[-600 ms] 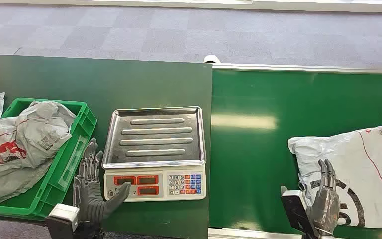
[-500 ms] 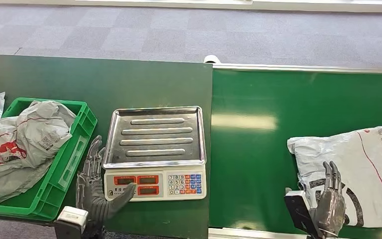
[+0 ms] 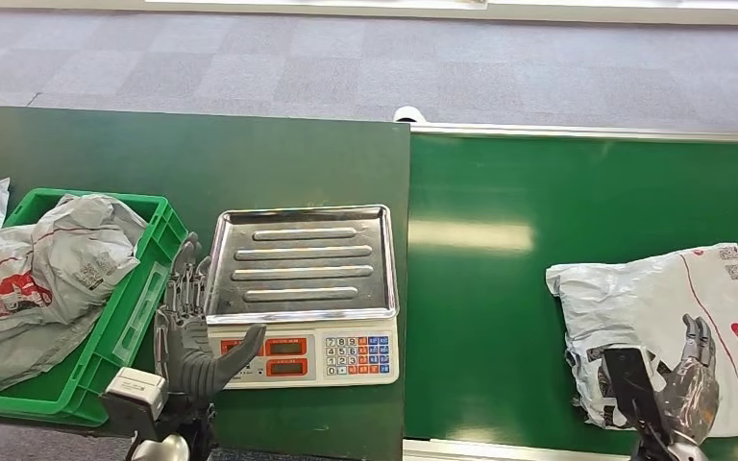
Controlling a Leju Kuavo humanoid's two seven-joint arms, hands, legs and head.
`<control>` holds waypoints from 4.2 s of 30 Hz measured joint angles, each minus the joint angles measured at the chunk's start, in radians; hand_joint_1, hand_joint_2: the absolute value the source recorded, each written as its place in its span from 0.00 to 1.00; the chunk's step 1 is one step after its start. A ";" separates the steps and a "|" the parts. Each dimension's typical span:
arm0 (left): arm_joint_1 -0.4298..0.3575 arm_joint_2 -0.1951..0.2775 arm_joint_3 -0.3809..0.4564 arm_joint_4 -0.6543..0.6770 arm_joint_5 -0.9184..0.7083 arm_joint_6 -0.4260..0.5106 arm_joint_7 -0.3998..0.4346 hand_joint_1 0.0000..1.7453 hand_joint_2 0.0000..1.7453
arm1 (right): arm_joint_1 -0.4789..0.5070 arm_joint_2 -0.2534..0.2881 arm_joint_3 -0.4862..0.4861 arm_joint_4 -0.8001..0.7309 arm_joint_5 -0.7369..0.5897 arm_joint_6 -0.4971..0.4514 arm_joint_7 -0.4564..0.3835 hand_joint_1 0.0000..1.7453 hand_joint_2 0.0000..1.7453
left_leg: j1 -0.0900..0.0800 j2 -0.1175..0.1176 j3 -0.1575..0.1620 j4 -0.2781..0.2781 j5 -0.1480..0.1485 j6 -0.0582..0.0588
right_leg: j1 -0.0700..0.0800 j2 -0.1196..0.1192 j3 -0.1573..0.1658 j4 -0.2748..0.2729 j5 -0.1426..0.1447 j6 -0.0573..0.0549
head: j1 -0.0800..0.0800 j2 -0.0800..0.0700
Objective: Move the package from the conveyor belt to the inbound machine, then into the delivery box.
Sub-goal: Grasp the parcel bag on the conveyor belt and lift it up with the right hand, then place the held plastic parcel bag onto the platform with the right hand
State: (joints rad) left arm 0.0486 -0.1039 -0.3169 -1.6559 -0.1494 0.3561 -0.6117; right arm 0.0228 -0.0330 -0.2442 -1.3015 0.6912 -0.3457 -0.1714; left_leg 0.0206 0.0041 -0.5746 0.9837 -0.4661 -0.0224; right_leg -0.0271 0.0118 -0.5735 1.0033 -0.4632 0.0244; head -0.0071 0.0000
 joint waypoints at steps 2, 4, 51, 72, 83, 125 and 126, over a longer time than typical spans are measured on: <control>-0.012 -0.001 -0.002 0.008 0.015 0.000 0.001 0.00 1.00 | -0.064 -0.032 -0.036 0.109 -0.012 0.014 0.022 0.00 1.00 | -0.001 0.000 0.000 0.000 0.000 0.001 | -0.001 0.000 0.000 0.000 0.001 0.001 | 0.000 0.000; -0.023 -0.001 -0.002 0.015 0.029 0.000 0.004 0.00 1.00 | -0.124 -0.061 -0.069 0.231 -0.017 0.030 0.041 0.00 1.00 | -0.001 -0.001 0.000 0.000 0.001 0.001 | -0.001 0.000 0.000 0.000 0.001 0.001 | 0.000 0.000; -0.158 -0.035 0.133 0.055 0.055 0.030 -0.008 0.00 1.00 | -0.584 0.034 0.453 0.195 0.126 0.273 -0.150 1.00 1.00 | -0.001 0.000 -0.002 0.000 0.003 0.002 | -0.001 0.000 -0.001 0.001 0.003 0.002 | 0.000 0.000; -0.226 -0.038 0.312 0.044 0.006 0.122 0.000 0.00 1.00 | -0.703 0.262 0.817 0.637 0.089 0.367 -0.296 0.43 1.00 | 0.000 -0.002 -0.004 0.000 0.004 0.002 | 0.000 -0.001 -0.002 0.001 0.003 0.002 | 0.001 0.000; -0.217 -0.039 0.342 0.035 -0.015 0.126 0.000 0.00 1.00 | -0.728 0.283 0.824 0.680 0.066 0.316 -0.307 0.00 1.00 | 0.000 -0.002 -0.004 0.001 0.004 0.001 | 0.001 -0.001 -0.002 0.001 0.003 0.002 | 0.000 0.000; -0.375 -0.006 0.059 0.247 -0.588 -0.179 0.478 0.00 1.00 | -0.361 0.289 0.651 -0.033 -0.522 0.468 -0.398 0.00 1.00 | 0.000 -0.003 -0.004 0.001 0.004 0.001 | 0.000 -0.002 -0.003 0.000 0.003 0.002 | 0.000 0.000; -0.399 -0.006 0.043 0.291 -0.635 -0.190 0.508 0.00 1.00 | -0.353 0.289 0.655 -0.060 -0.518 0.462 -0.392 0.00 1.00 | 0.000 -0.003 -0.004 0.001 0.004 0.001 | 0.000 -0.002 -0.003 0.000 0.003 0.002 | 0.000 0.000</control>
State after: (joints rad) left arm -0.3503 -0.1099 -0.2743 -1.3653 -0.7847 0.1660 -0.1036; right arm -0.3304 0.2564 0.4109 -1.3616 0.1735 0.1167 -0.5629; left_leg 0.0208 0.0012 -0.5783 0.9844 -0.4621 -0.0211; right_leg -0.0268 0.0098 -0.5769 1.0036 -0.4604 0.0262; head -0.0070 0.0000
